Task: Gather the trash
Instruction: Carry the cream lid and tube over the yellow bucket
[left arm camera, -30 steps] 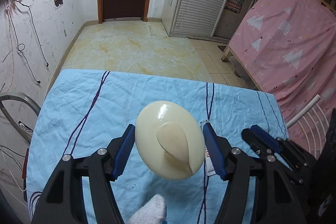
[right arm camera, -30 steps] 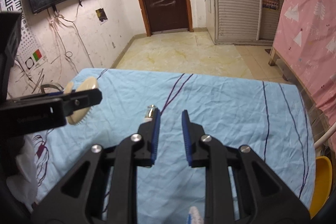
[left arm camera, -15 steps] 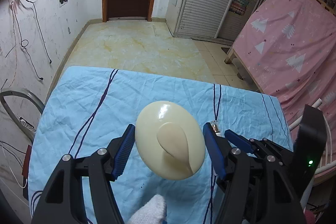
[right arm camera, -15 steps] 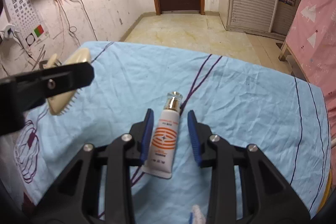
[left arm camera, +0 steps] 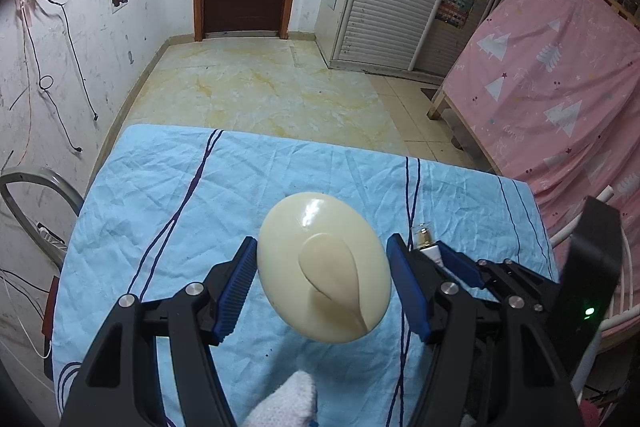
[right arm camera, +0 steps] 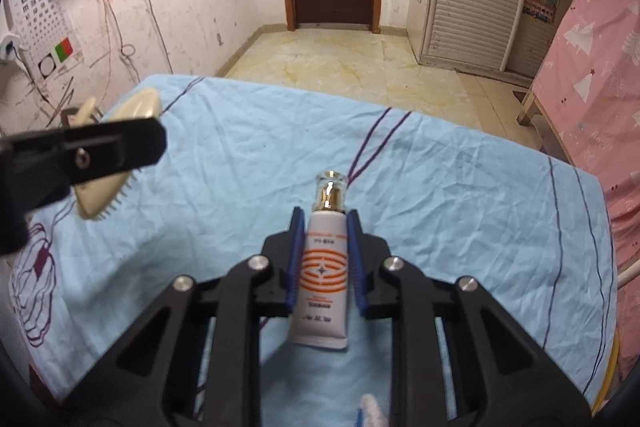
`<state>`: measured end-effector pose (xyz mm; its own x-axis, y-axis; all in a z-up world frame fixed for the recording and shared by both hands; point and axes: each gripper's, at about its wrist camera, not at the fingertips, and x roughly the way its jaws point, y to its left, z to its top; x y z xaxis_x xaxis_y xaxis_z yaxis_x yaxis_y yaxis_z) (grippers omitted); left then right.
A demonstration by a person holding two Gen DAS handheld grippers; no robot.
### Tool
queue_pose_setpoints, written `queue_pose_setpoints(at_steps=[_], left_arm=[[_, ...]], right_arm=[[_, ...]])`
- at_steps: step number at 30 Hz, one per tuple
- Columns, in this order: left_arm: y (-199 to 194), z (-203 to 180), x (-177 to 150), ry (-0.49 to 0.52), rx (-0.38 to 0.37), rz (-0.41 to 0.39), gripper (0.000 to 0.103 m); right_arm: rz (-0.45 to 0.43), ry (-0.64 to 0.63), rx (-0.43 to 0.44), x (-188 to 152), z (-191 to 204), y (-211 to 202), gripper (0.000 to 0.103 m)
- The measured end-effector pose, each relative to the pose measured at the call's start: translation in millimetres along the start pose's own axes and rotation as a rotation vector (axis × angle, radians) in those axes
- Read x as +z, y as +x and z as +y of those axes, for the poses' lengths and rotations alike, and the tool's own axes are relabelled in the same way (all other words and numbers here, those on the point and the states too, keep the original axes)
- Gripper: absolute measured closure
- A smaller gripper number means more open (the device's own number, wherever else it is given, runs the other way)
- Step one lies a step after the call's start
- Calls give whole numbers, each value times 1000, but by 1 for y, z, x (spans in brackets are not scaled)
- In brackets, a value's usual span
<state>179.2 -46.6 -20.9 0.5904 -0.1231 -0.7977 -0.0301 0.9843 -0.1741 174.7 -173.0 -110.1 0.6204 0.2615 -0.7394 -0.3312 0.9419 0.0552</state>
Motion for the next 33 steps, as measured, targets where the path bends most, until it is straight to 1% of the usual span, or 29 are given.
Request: queue_pose_setpoints(at_steps=[6, 12, 18, 24, 33], left_arm=[[-3, -14, 0, 14, -3, -8, 46], [-5, -40, -4, 56, -6, -7, 46], [-10, -72, -7, 105, -15, -15, 46], [-13, -118, -15, 164, -40, -19, 46], [-11, -190, -32, 260, -78, -6, 46]], right_arm=[[-70, 59, -5, -2, -23, -29, 83], [-131, 102, -10, -11, -42, -54, 83], [-190, 157, -28, -19, -73, -82, 83], [-237, 217, -74, -35, -114, -112, 83], [-283, 323, -150, -74, -179, -150, 83]])
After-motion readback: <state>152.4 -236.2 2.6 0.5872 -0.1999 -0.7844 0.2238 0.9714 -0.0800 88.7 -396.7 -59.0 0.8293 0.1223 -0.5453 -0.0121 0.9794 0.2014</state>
